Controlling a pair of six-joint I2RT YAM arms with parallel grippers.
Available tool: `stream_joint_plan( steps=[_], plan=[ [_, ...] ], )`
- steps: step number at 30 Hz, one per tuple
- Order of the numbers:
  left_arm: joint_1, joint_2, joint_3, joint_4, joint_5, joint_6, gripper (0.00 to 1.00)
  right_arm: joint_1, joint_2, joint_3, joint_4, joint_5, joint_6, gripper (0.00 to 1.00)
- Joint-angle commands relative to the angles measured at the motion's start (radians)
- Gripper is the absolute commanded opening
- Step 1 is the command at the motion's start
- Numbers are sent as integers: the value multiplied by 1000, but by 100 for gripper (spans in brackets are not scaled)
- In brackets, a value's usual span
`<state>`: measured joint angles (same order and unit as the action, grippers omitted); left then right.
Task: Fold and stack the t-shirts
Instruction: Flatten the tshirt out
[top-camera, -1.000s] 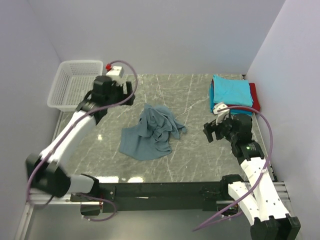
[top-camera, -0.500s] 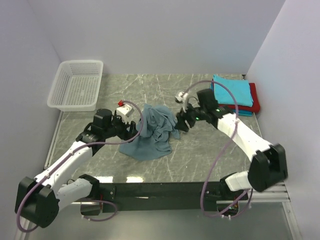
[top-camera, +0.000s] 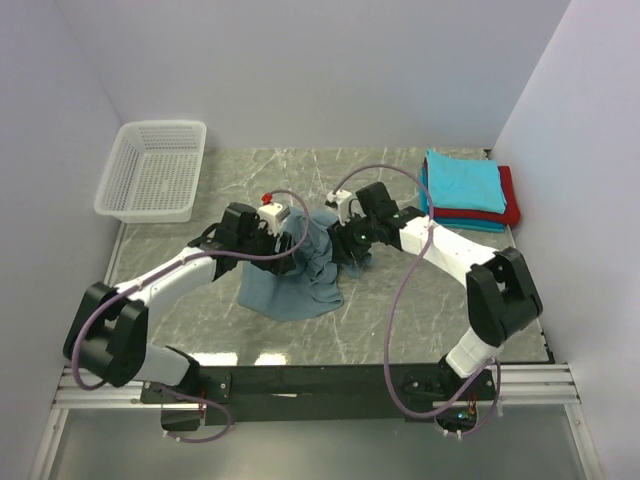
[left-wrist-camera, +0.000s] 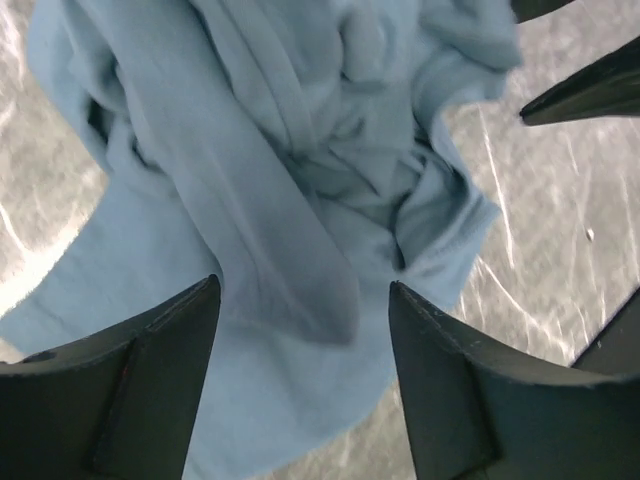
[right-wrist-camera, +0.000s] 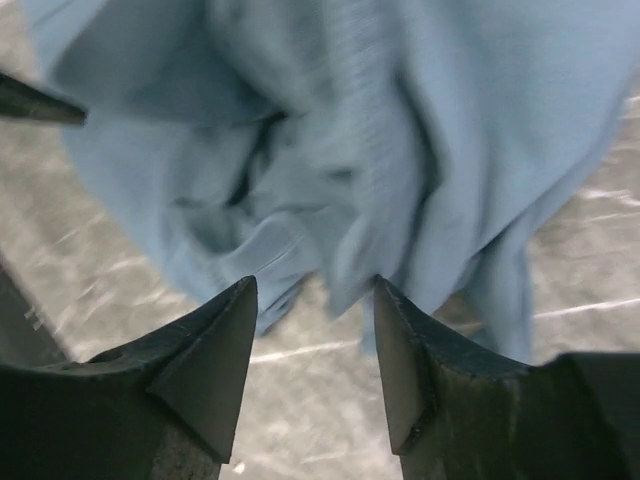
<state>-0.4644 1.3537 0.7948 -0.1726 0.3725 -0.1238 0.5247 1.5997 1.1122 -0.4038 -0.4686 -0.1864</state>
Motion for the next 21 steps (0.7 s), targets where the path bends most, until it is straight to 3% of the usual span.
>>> stream_joint_plan(
  steps=[1, 3, 4, 6, 7, 8, 9, 15, 21],
  plan=[
    [-7, 53, 96, 2, -52, -30, 70, 1, 54, 86, 31, 115, 28, 56],
    [-8, 74, 110, -14, -76, -20, 65, 1, 72, 127, 22, 130, 22, 51],
    [-8, 87, 138, -33, -81, -14, 54, 1, 89, 142, 4, 137, 16, 39],
    [-8, 119, 159, -73, -86, -11, 38, 1, 94, 192, -21, 133, 10, 23],
    [-8, 120, 162, -73, -93, -10, 18, 1, 82, 205, -30, 134, 1, 7],
    [-8, 104, 164, -73, -105, -8, 9, 1, 72, 239, -50, 175, -8, 0],
    [-8, 91, 168, -88, -124, -2, 2, 4, 60, 267, -61, 203, -19, 0],
    [38, -132, 335, -159, -368, 18, 0, -8, -72, 625, -159, 456, -202, 0],
    [46, -388, 592, -165, -546, 44, 0, -9, -208, 863, -230, 502, -297, 0]
  ],
)
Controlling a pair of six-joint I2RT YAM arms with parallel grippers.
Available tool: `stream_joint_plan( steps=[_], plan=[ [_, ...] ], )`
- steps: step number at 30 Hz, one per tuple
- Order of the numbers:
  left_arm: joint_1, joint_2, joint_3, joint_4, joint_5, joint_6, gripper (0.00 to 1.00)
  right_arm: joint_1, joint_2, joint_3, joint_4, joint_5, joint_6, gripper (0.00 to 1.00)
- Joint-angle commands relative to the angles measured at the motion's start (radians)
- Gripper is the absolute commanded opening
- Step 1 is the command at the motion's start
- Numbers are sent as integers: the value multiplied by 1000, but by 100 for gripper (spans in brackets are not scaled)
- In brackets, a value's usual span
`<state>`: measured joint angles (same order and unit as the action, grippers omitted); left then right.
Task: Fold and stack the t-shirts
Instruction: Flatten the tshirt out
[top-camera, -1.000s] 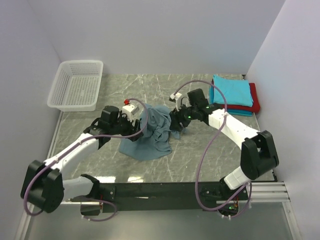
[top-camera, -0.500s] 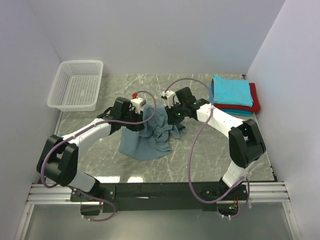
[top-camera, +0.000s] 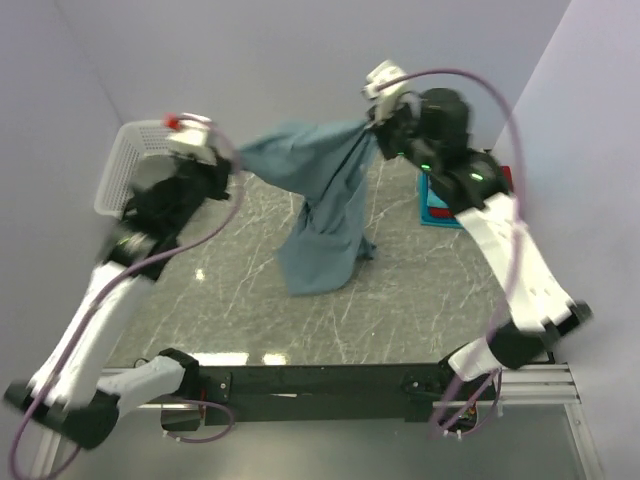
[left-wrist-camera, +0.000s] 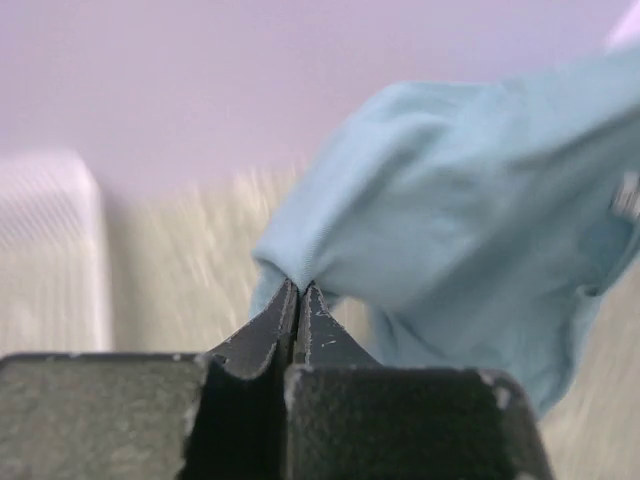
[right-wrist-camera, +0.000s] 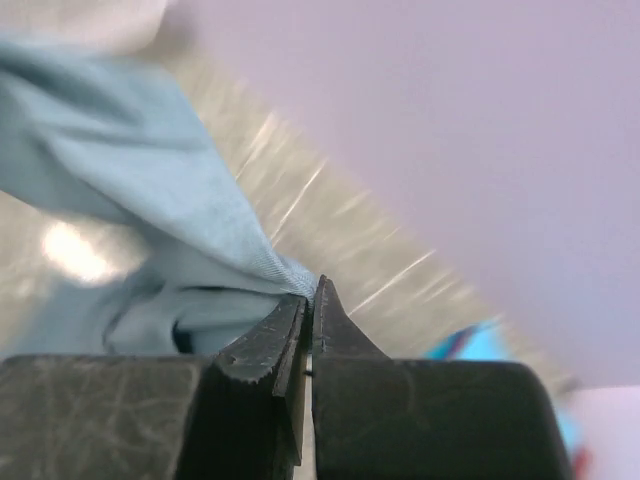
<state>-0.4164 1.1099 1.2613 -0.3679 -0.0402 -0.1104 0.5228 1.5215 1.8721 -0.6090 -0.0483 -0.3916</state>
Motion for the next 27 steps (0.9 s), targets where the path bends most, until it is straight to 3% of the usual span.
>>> stream_joint_plan(
  steps=[1, 5, 8, 13, 17, 21, 26, 27],
  plan=[
    [-2, -210, 165, 37, -141, 34, 0, -6, -185, 107, -17, 111, -122, 0],
    [-2, -401, 161, 139, -54, 19, 0, -18, -349, 78, 9, 120, -185, 0],
    [-2, -505, 159, 207, 32, -27, 0, -113, -457, 107, -17, 9, -158, 0],
    [16, -513, 228, 277, 264, -127, 1, -233, -557, 231, -109, -188, -84, 0],
    [63, -455, 271, 333, 388, -190, 1, -242, -578, 182, -146, -304, -58, 0],
    [79, -409, 248, 336, 301, -163, 0, -242, -592, 29, -81, -243, -49, 0],
    [79, -306, 78, 395, 44, -94, 0, -244, -584, -297, 132, -35, -81, 0],
    [80, -244, 31, 415, 43, -86, 0, -244, -563, -347, 167, -13, -81, 0]
  ],
)
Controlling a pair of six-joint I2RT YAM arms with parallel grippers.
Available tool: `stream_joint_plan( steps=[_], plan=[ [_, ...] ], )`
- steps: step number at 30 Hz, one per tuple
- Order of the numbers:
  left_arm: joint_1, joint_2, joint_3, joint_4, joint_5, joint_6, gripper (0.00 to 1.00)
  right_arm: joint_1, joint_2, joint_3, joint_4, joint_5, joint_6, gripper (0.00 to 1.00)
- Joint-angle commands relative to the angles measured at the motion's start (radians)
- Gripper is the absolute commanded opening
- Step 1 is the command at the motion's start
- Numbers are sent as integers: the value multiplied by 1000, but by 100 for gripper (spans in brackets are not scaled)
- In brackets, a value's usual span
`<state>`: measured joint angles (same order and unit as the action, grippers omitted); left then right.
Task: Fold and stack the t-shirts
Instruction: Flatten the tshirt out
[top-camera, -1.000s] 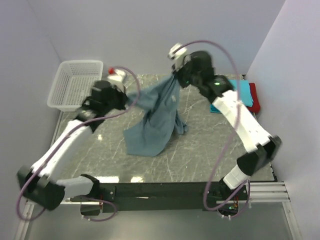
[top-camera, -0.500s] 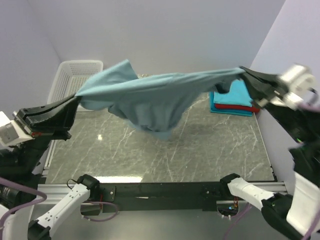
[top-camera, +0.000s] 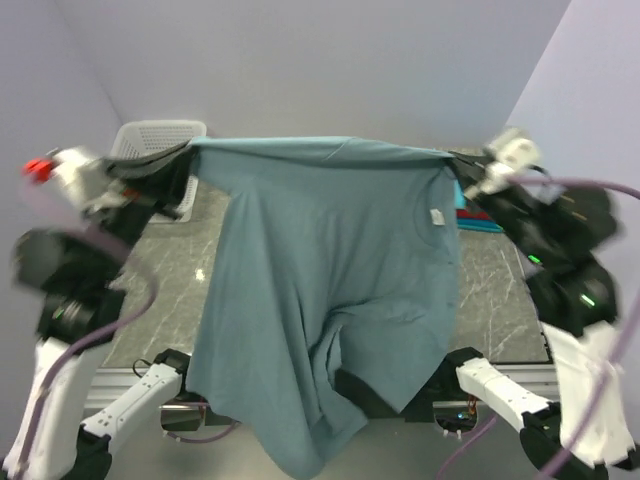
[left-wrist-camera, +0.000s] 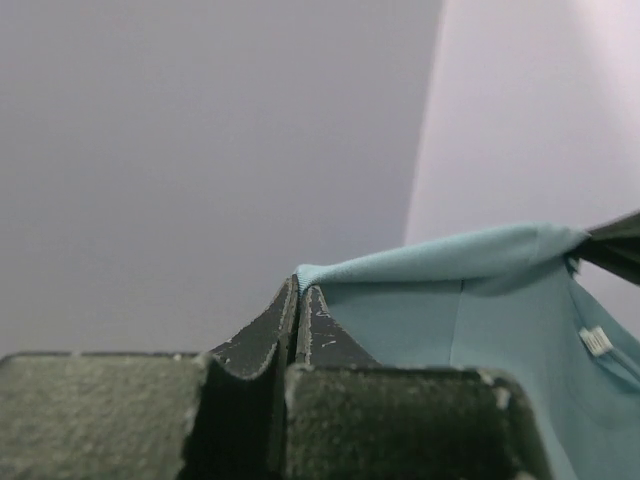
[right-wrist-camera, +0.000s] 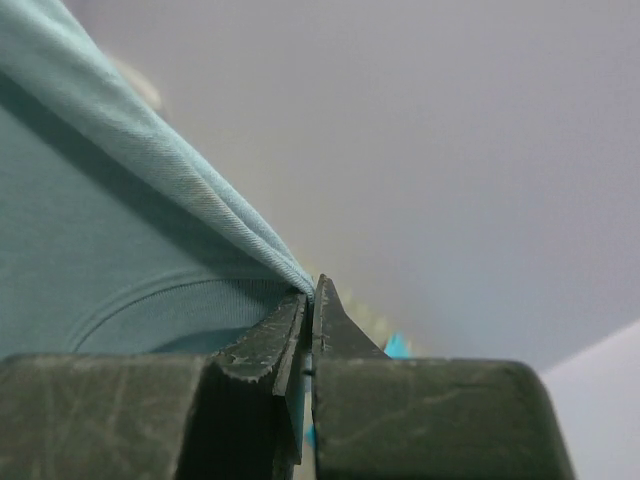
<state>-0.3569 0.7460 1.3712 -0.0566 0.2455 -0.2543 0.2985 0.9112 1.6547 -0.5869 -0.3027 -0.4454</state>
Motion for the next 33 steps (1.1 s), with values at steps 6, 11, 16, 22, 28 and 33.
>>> stream_joint_plan(
  steps=[6, 11, 16, 22, 28, 33],
  plan=[
    [119, 592, -42, 263, -188, -34, 0, -102, 317, -329, 390, 358, 17, 0],
    [148, 1166, 511, -38, -233, -51, 40, -173, 793, -49, 391, 537, 100, 44],
    [110, 1289, 849, -186, -448, -13, 99, -183, 847, -37, 340, 470, 142, 71],
    [101, 903, 350, -29, -189, 46, 98, -196, 637, -313, 222, -73, -73, 73],
    [29, 664, 21, -230, 41, -65, 80, -191, 471, -553, -321, -504, -792, 69],
    [3, 385, -446, -178, 0, -305, 79, -56, 316, -830, -227, -270, -958, 69]
  ],
)
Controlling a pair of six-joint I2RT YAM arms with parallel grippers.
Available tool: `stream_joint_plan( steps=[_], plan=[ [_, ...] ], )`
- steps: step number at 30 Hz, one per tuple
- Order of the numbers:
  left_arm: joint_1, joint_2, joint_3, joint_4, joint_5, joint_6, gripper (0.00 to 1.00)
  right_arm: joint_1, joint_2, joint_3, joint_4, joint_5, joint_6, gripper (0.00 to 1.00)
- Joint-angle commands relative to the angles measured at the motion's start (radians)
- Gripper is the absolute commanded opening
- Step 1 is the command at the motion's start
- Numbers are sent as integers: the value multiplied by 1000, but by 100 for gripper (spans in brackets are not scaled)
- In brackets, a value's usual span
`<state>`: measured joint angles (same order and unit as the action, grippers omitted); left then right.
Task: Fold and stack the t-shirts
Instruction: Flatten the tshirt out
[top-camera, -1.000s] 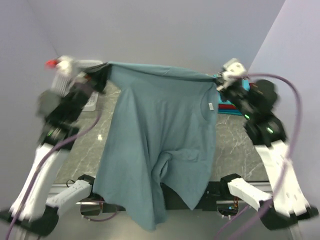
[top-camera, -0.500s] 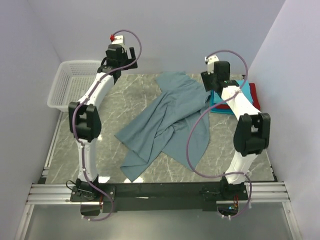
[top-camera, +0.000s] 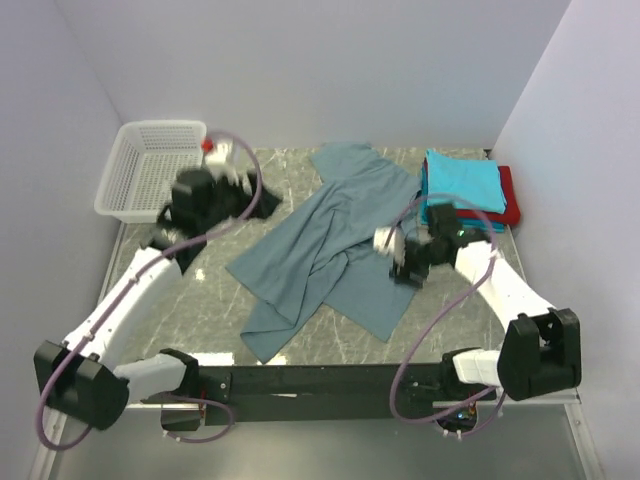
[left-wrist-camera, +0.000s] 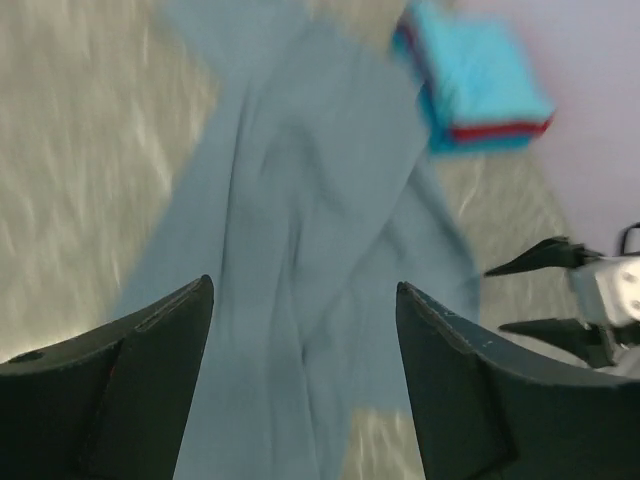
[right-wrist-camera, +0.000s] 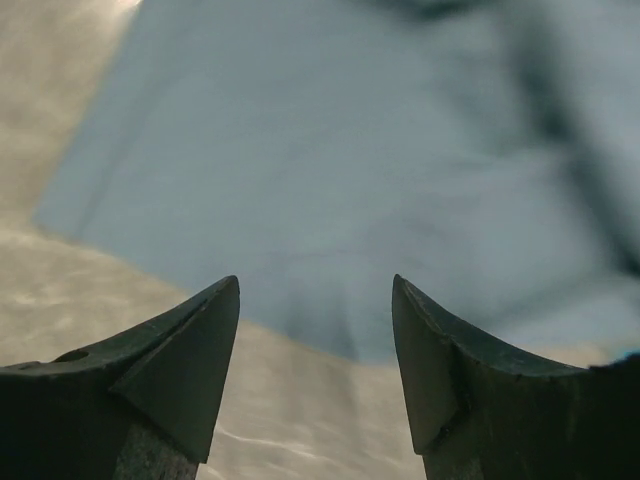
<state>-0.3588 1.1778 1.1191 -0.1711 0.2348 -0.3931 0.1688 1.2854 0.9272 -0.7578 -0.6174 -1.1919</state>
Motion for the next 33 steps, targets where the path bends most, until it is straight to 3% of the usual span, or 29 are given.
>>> stream_joint_plan(
  steps=[1, 5, 9, 14, 20, 21, 22, 25, 28, 29, 33],
  plan=[
    [4, -79, -249, -56, -3, -197, 78, 108, -95, -182, -23, 83, -203, 69],
    [3, -132, -435, -18, -67, -343, 69, 242, -118, -295, 54, 189, -164, 69],
    [3, -23, -443, -8, -92, -374, 75, 300, -80, -326, 77, 218, -146, 68],
    [-3, 129, -374, -108, -285, -476, 79, 406, -49, -392, 159, 285, -129, 65],
    [-3, 252, -393, -93, -282, -538, 79, 481, -5, -378, 158, 295, -109, 47],
    [-6, 267, -395, -93, -281, -546, 79, 489, -1, -372, 156, 301, -104, 42],
    [-6, 281, -394, -96, -287, -550, 78, 495, 5, -369, 152, 304, -103, 31],
    [-8, 328, -389, -132, -328, -581, 73, 505, -12, -354, 123, 309, -107, 11],
    [24, 359, -348, -192, -386, -599, 49, 503, -70, -344, 46, 323, -126, 4],
    [50, 343, -340, -191, -388, -598, 35, 502, -90, -340, 13, 335, -129, 3],
    [236, 362, -231, -192, -431, -557, 29, 451, -256, -390, -131, 473, -155, 0]
  ],
)
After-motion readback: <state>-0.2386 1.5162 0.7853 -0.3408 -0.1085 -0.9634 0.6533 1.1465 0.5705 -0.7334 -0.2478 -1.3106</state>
